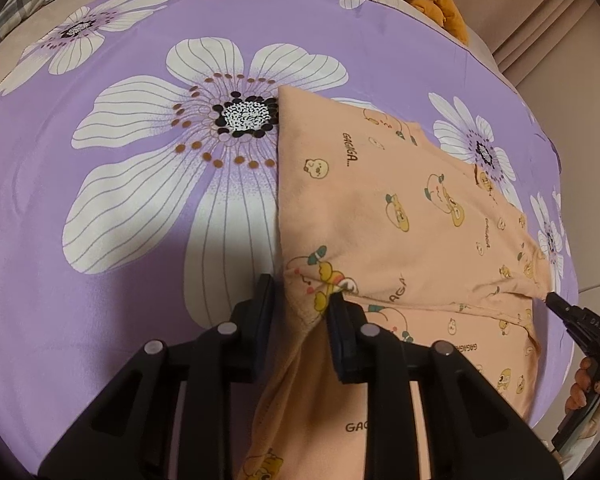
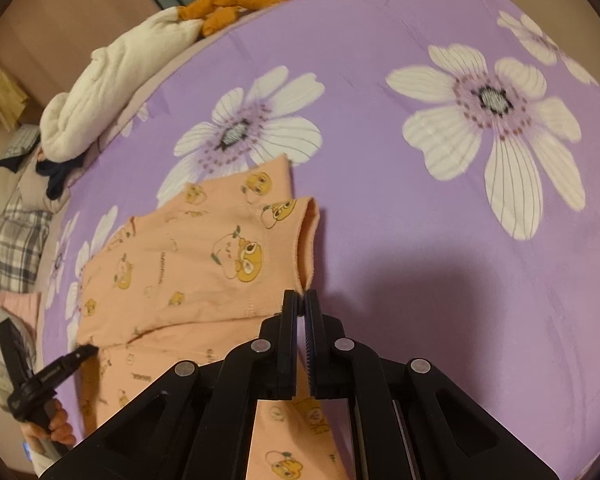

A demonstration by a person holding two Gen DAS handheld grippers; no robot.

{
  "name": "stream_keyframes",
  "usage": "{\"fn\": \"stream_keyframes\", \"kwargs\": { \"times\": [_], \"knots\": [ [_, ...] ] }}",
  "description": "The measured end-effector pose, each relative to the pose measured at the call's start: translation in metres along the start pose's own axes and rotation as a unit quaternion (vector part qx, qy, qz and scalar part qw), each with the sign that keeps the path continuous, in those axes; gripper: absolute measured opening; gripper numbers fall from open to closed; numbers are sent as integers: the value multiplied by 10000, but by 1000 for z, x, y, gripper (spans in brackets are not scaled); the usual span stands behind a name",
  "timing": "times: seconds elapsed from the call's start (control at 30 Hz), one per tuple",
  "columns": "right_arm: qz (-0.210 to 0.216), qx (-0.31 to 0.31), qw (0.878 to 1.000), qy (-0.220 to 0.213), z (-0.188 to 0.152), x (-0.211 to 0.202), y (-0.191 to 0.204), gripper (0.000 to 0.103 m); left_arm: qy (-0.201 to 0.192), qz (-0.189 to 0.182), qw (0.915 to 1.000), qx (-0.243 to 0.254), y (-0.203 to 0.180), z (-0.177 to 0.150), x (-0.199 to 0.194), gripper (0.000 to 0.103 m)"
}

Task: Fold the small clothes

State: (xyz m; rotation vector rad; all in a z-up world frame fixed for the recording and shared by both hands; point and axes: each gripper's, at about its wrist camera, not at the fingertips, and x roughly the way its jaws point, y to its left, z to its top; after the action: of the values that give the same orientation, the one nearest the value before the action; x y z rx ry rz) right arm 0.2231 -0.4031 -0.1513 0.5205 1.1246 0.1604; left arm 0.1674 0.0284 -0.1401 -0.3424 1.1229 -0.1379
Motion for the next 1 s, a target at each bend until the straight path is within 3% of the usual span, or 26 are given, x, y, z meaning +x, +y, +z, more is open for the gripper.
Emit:
{"fn": "stream_keyframes", "kwargs": {
  "times": [0.47, 0.63, 0.7, 0.77, 0.83, 0.97, 1.0],
  "knots": [
    [-415, -79, 9991, 85, -7, 17, 5, 5, 139, -26, 9999, -54, 0, -1, -6, 27],
    [-673, -285, 9972, -124, -11, -1, 11, 5, 123, 48, 9999, 40, -2, -10, -28, 46],
    [-670, -360, 9969, -207, -13, -11, 12, 5, 55, 3, 9999, 132, -3, -16, -40, 66],
    [-629, -440, 9967, -274, -18, -23, 15, 6, -21, -33, 9997, 238, -3, -23, -57, 74],
    [-617, -524, 9962, -330, -24, -33, 17, 11, -56, -51, 9996, 258, -1, -30, -69, 80],
    [-562, -667, 9955, -378, -40, -45, 18, 56, 145, -160, 9995, 248, 6, -48, -77, 86],
    [-526, -682, 9955, -390, -43, -47, 17, 57, 216, -162, 9994, 226, 7, -52, -76, 86]
  ]
}}
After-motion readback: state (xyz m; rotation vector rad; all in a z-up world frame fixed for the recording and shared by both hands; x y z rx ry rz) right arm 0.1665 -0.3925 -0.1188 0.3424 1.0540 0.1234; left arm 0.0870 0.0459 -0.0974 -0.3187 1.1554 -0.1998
